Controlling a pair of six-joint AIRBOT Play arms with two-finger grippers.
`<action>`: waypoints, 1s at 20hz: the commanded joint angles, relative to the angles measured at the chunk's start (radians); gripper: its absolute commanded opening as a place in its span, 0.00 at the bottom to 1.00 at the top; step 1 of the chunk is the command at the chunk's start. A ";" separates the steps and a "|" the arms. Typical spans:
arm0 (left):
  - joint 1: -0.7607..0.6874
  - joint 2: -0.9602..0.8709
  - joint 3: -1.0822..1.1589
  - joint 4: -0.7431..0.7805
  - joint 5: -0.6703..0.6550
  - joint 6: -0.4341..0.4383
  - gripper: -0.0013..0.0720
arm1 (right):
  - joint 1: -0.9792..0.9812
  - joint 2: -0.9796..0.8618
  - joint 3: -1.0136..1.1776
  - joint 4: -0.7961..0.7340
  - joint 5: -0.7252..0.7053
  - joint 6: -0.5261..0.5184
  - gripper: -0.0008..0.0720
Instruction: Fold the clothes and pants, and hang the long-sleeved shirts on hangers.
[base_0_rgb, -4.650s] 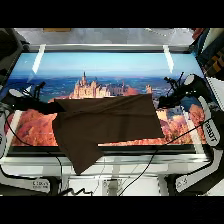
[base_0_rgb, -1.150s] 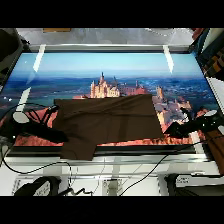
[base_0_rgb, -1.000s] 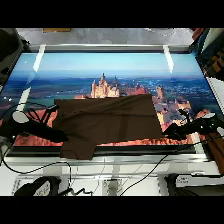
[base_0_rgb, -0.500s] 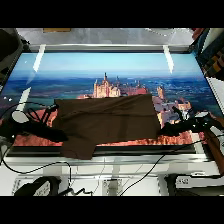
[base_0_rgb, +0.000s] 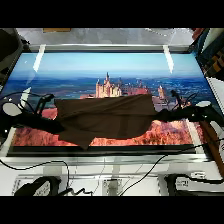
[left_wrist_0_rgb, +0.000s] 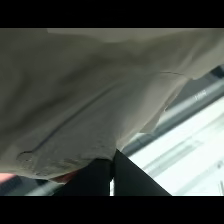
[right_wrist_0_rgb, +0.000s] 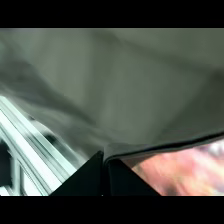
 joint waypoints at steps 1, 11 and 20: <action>0.050 0.001 0.049 0.003 0.091 0.001 0.04 | 0.021 0.023 0.061 0.191 -0.051 0.002 0.03; 0.092 -0.123 0.048 -0.069 0.726 -0.003 0.04 | 0.287 0.024 0.070 0.260 -0.886 0.155 0.03; 0.077 -0.365 0.048 -0.401 1.004 -0.003 0.04 | 0.435 -0.068 0.085 0.263 -1.266 0.186 0.03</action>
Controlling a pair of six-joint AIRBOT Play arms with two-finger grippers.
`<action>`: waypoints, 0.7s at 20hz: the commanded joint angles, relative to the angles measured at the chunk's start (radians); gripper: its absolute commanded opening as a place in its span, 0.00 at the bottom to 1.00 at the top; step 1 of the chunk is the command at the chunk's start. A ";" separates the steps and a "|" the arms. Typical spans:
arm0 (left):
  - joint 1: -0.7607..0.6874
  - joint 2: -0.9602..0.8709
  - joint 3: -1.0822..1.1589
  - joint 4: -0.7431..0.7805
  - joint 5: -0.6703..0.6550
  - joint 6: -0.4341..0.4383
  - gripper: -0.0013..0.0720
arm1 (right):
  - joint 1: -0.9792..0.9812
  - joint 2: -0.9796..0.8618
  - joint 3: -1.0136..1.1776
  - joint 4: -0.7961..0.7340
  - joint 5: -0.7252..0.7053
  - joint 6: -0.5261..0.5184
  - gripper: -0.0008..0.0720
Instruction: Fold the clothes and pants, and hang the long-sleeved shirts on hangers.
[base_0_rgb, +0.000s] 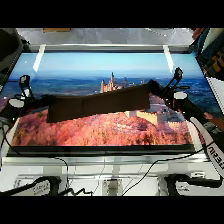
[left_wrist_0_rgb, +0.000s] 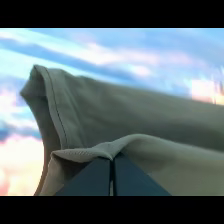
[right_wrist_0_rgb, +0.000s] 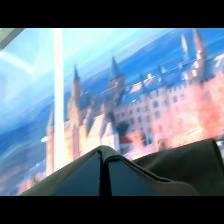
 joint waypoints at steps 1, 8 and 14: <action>-0.002 -0.072 0.002 -0.138 0.137 0.001 0.04 | 0.044 -0.072 0.022 0.000 -0.100 0.006 0.03; -0.108 -0.159 0.002 -0.152 0.331 0.001 0.04 | 0.049 -0.195 0.073 0.003 -0.088 0.007 0.03; -0.156 -0.137 0.002 -0.147 0.494 0.001 0.05 | 0.048 -0.197 0.073 -0.010 -0.026 0.006 0.68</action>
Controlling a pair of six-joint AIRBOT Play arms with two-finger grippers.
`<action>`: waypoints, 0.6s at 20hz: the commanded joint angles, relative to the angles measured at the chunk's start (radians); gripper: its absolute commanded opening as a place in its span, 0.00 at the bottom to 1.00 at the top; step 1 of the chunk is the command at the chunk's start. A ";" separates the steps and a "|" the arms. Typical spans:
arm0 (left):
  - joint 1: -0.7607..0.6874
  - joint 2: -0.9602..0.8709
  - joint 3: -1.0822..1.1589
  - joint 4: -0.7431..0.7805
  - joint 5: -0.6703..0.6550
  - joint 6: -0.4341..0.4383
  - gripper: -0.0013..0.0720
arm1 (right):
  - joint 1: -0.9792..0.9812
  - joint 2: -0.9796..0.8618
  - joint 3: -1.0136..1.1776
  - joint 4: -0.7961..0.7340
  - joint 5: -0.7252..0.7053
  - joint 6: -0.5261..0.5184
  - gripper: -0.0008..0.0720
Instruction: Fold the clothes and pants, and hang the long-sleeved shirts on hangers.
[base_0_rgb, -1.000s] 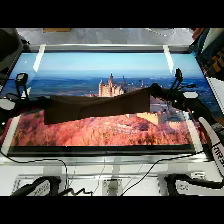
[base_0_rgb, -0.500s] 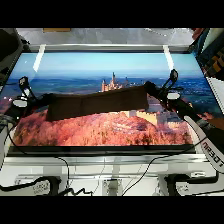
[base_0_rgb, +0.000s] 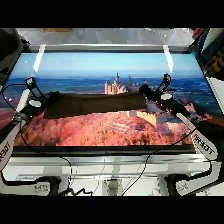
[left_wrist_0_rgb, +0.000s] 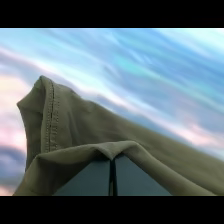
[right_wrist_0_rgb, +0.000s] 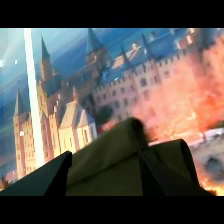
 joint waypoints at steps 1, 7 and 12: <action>-0.010 0.019 0.001 0.002 0.076 0.001 0.06 | 0.001 -0.006 0.002 -0.010 0.049 -0.001 0.68; 0.040 0.078 0.001 0.082 -0.039 0.000 0.98 | 0.001 -0.006 0.002 -0.035 0.076 0.000 0.68; 0.237 0.063 0.032 0.082 -0.501 -0.130 0.95 | 0.000 -0.006 0.002 -0.048 0.131 -0.001 0.68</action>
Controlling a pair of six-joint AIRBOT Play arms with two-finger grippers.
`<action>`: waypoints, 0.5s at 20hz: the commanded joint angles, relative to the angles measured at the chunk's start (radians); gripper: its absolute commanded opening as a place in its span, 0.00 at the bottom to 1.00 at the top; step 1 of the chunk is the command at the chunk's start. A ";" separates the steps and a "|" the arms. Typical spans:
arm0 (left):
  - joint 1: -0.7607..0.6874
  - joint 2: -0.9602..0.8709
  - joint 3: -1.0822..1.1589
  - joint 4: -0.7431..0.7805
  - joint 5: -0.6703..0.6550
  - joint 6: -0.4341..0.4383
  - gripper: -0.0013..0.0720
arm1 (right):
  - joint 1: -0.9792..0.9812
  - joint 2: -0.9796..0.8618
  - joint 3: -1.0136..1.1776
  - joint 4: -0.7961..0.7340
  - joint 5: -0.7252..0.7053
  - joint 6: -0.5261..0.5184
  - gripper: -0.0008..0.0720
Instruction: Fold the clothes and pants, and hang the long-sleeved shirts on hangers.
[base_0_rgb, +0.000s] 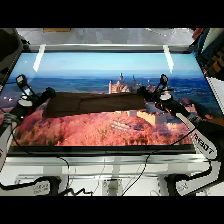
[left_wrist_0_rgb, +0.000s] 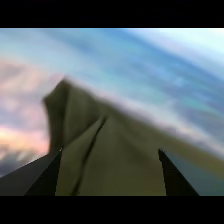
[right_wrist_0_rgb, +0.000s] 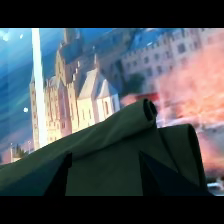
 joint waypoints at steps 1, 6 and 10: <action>0.157 -0.029 0.048 0.010 -0.399 -0.058 0.96 | 0.000 -0.001 0.000 -0.025 0.060 0.000 0.68; 0.299 -0.179 0.238 0.010 -0.716 -0.021 0.99 | 0.000 -0.001 0.006 -0.051 0.205 0.000 0.68; 0.277 -0.323 0.373 0.010 -0.822 0.026 0.99 | 0.000 -0.001 0.062 -0.087 0.380 -0.002 0.68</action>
